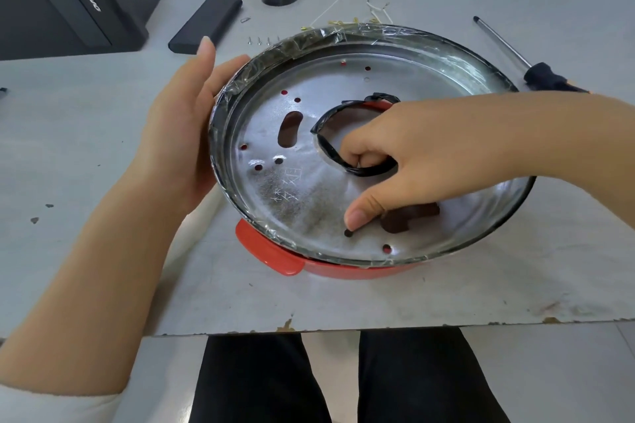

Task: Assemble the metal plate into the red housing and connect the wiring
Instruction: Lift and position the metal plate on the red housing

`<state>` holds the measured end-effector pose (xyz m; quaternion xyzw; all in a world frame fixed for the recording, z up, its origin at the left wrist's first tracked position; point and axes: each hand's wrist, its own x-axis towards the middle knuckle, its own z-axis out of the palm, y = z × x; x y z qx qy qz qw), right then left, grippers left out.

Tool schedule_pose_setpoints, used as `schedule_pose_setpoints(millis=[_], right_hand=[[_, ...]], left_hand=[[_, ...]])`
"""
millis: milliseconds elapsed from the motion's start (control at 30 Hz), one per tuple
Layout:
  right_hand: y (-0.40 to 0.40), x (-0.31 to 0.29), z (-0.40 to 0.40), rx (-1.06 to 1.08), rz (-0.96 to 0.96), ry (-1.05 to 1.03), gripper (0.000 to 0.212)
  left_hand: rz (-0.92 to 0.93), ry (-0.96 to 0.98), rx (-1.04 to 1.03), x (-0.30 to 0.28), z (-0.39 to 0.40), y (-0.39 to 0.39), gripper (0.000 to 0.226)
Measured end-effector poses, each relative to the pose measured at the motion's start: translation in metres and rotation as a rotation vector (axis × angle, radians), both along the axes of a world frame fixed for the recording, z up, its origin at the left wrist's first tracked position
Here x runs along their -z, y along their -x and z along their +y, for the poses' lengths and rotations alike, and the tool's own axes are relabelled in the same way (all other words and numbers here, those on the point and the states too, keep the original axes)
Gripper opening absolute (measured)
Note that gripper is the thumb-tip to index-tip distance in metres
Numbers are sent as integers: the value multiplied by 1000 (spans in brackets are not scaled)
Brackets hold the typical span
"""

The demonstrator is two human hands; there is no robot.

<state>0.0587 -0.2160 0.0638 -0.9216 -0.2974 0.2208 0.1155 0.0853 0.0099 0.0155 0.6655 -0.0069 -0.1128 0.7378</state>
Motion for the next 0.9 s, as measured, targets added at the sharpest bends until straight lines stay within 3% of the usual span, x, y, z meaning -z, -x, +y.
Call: schedule_pose_setpoints(millis=[267, 633, 900], right_hand=[[-4, 10, 1, 64, -22, -40, 58], [-13, 11, 6, 155, -126, -73, 61], [-21, -9, -8, 207, -175, -154, 68]], left_hand=[[59, 129, -20, -3, -13, -5, 54], [86, 115, -150, -21, -31, -25, 43], [74, 184, -198, 1, -23, 5, 56]])
